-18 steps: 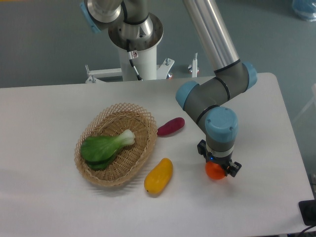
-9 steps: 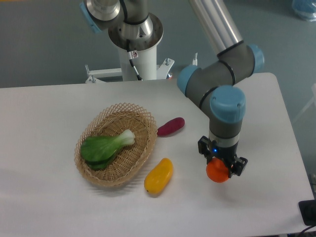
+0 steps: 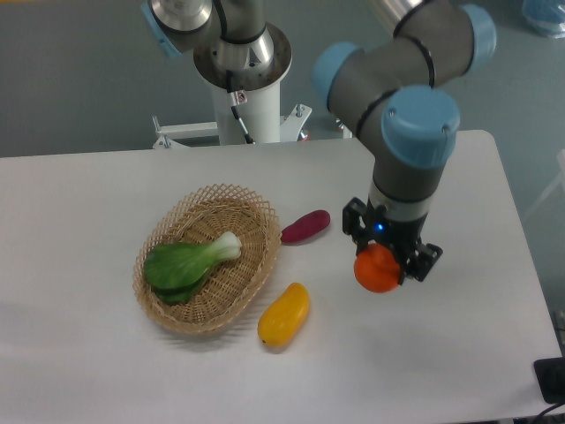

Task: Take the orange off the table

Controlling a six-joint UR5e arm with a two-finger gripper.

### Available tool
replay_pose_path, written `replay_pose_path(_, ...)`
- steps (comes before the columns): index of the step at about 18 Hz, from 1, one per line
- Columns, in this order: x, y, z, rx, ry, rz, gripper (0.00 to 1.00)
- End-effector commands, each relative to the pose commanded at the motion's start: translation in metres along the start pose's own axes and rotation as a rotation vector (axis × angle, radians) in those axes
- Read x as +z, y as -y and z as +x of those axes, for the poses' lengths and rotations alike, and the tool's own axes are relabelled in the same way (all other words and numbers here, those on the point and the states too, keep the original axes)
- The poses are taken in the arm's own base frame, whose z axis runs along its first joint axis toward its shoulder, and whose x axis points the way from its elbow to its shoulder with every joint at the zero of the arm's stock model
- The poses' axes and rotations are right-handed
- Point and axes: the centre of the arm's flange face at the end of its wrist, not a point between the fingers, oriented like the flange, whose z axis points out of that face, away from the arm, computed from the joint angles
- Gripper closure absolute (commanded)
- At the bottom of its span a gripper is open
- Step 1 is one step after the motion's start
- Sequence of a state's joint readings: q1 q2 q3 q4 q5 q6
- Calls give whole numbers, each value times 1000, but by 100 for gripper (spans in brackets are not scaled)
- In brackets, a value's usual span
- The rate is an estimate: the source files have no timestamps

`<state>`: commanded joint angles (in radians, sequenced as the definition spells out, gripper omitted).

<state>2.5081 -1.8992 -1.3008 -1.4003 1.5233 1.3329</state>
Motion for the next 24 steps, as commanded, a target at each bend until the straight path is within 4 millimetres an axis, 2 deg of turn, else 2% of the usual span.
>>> replay_pose_path(2,2,-2,6,42,-50,-14,33)
replay_pose_path(6,-11,-10,12,114,-59,-19,33)
replay_pose_path(11,-13,-11,9,111,-51,-16,33)
replay_pose_path(14,-16,-22,6,88,-48,-8,33)
replay_pose_path(24,-21,-26,6,68,-46,10,32)
